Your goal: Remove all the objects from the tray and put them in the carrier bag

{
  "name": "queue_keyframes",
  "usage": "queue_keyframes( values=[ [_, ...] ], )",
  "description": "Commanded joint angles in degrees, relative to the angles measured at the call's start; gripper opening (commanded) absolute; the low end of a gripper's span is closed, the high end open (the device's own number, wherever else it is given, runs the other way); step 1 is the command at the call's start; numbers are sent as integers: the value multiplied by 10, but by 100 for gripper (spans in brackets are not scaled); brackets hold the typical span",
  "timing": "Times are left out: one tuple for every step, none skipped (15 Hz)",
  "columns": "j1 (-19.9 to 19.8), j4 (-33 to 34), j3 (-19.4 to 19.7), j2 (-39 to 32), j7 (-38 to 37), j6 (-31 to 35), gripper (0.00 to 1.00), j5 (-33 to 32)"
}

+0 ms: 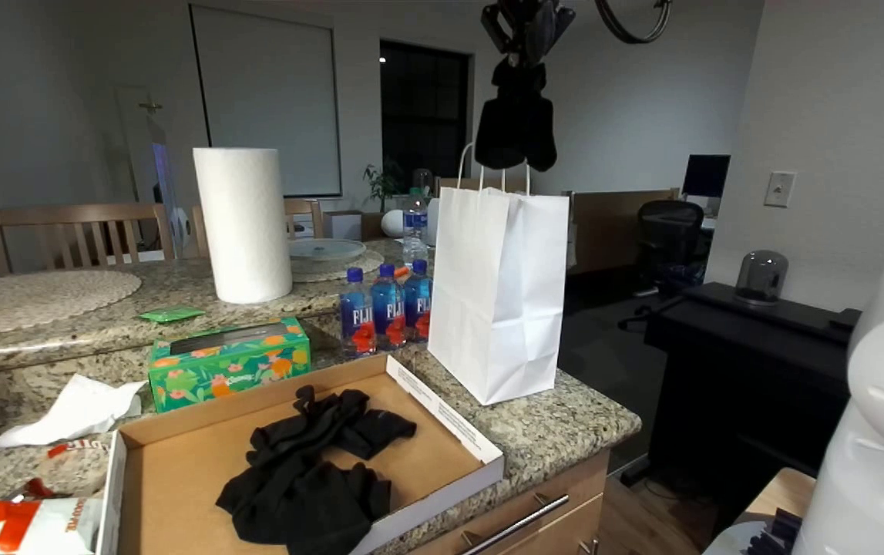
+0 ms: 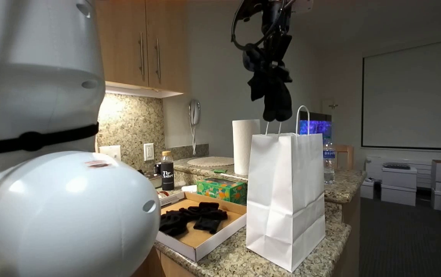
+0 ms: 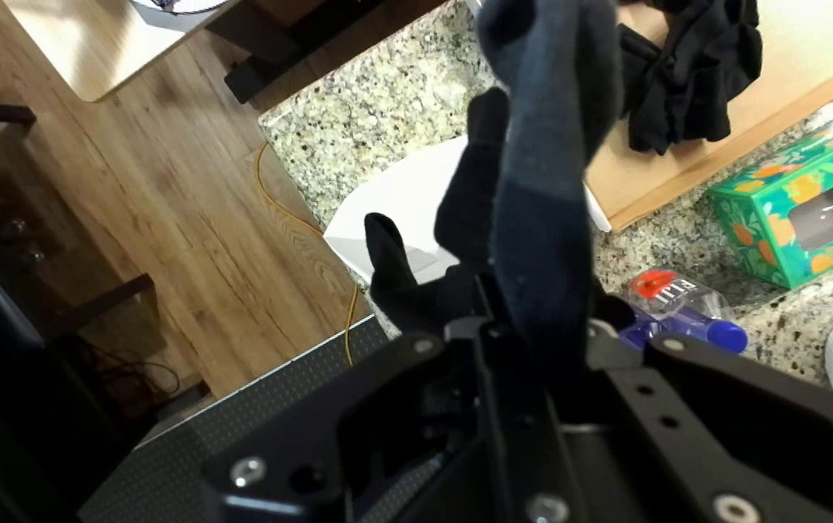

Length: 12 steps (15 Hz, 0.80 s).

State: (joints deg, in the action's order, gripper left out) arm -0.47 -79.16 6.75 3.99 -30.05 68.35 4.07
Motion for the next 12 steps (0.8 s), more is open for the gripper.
queue_keyframes(
  values=[
    [-21,-2,-5,-23,14,6,9,29],
    [-23,0,-6,-31,14,5,9,31],
    [-24,2,-6,-37,13,5,9,33],
    [-24,1,-6,-44,12,6,9,34],
    [-25,-2,-5,-47,12,8,9,36],
    [-26,-4,-4,-51,13,10,9,38],
    [-27,-6,-3,-53,13,11,9,40],
    [-29,-8,-2,-56,14,13,9,42],
    [-31,-9,-2,-60,15,14,9,44],
    [-32,-11,-1,-63,17,16,9,45],
    [-33,-11,-1,-65,17,18,8,46],
    [-35,-12,0,-67,19,21,9,47]
  ],
)
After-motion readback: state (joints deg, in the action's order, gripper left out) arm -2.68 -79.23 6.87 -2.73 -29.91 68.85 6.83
